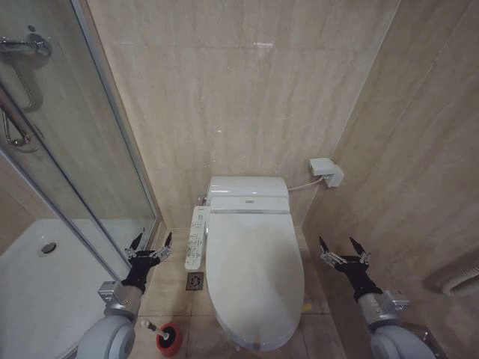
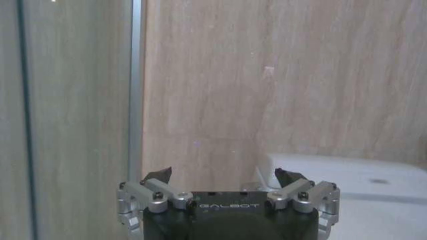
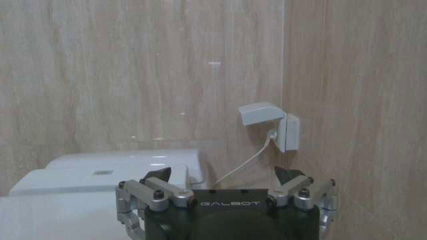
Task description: Open the toilet lid, clean the toilet bowl with a toilet brush, close the toilet lid, and flush.
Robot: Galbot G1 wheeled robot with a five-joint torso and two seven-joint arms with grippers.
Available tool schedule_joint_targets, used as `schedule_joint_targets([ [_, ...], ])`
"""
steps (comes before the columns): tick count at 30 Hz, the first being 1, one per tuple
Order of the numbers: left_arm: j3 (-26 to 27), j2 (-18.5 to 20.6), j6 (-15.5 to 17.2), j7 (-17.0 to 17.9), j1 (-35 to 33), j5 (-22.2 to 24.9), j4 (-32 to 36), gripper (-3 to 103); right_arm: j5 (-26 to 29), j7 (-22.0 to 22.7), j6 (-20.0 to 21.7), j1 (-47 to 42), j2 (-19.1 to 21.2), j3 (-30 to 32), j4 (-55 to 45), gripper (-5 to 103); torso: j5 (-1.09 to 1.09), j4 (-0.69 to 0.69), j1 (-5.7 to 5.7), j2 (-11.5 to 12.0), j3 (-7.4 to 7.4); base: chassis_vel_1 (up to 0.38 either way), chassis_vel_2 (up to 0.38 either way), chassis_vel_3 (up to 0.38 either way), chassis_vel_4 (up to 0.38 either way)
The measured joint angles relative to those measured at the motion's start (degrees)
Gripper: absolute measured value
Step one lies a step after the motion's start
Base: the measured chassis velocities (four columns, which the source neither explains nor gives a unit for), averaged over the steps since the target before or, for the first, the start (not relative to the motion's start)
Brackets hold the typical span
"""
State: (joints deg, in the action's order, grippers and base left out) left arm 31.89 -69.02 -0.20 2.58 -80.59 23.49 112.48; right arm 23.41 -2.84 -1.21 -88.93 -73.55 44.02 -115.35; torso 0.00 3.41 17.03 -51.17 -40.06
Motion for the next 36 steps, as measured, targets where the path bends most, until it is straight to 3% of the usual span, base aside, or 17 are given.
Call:
schedule_joint_targets([
  [9, 3.01, 0.89, -4.26, -2.2, -0.83, 0.5, -3.12, 100, 0.0, -0.01, 0.0, 0.0, 0.0, 0.0, 0.0, 100, 0.0, 0.0, 0.0, 0.0, 0.0, 0.0, 0.0, 0.0, 0.0],
  [36, 2.06, -0.28, -4.54, -2.84, -0.31, 0.09, -4.32, 100, 0.0, -0.01, 0.0, 0.0, 0.0, 0.0, 0.0, 100, 0.01, 0.0, 0.01, 0.0, 0.0, -0.022, 0.002, 0.021, -0.007],
])
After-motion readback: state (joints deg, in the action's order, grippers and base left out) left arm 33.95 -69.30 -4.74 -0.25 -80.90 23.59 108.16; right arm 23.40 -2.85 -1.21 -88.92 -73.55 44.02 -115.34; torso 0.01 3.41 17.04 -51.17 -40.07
